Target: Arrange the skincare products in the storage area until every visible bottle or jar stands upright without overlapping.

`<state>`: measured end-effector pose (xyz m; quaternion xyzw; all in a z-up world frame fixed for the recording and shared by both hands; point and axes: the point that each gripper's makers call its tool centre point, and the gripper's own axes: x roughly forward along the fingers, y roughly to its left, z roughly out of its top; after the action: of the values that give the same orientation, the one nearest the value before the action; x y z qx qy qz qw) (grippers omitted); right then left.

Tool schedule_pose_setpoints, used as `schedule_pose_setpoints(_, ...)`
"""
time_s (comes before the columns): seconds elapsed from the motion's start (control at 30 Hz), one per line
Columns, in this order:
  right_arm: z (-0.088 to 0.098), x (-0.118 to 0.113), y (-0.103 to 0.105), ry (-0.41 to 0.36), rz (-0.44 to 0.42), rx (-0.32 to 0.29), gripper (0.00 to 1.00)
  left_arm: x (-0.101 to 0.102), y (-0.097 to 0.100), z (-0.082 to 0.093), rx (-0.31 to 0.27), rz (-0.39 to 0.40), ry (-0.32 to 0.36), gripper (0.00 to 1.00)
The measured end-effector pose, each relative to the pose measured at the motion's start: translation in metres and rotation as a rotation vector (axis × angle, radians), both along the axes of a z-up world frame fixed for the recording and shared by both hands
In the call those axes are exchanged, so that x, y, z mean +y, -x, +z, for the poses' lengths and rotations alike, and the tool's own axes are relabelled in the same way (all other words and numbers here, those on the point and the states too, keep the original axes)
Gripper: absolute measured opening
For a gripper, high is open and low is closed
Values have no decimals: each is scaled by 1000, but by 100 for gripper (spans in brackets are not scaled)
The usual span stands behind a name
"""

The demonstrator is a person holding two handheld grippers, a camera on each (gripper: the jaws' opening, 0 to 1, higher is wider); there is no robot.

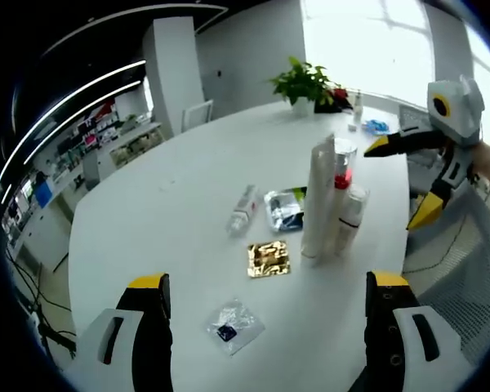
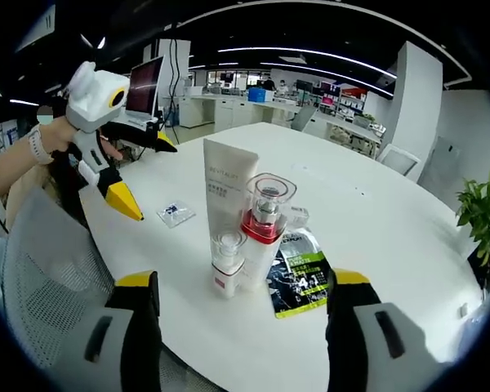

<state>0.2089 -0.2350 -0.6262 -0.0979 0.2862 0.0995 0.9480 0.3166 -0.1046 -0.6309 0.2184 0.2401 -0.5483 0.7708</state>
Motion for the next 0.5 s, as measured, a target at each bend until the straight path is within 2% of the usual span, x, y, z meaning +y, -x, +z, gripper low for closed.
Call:
schedule_pose_setpoints(0.13, -2, 2, 2, -19, 14, 12, 76, -4, -6, -5, 5, -6, -28, 97)
schedule_pose_setpoints(0.3, -2, 10, 5, -63, 35, 11, 64, -15, -15, -4, -4, -25, -21, 97)
schedule_pose_setpoints(0.5, -4, 18, 9, -85, 78, 23, 55, -26, -29, -9, 2, -50, -52, 89)
